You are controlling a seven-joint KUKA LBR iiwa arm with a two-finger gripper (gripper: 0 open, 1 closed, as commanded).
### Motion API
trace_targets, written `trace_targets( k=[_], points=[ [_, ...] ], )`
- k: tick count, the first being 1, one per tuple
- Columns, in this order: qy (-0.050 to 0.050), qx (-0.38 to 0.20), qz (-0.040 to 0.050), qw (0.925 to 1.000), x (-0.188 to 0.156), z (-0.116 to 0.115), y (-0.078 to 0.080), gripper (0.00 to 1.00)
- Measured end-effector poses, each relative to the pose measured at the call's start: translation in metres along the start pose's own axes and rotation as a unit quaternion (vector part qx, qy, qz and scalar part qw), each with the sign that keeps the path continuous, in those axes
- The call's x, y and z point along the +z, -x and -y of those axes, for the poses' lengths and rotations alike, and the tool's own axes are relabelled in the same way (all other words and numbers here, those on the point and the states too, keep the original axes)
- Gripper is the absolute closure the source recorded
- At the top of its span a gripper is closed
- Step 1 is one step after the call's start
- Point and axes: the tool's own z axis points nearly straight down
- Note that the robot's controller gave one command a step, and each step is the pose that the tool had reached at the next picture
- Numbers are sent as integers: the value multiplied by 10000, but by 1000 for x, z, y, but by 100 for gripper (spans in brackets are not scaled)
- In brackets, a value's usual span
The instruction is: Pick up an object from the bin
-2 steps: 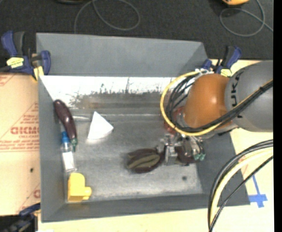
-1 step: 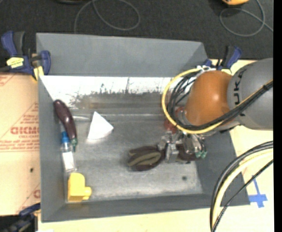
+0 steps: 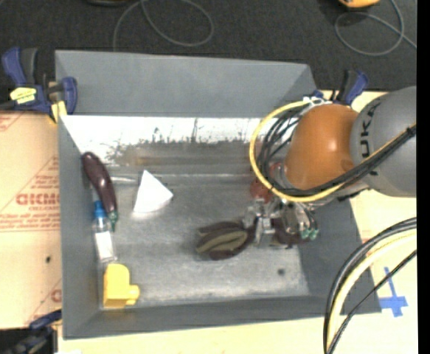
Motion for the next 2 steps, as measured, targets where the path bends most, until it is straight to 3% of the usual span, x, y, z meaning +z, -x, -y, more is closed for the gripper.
trace_targets(
  k=[2],
  points=[
    [-5, 2, 14, 10000, -23, 0, 1, 100]
  ],
)
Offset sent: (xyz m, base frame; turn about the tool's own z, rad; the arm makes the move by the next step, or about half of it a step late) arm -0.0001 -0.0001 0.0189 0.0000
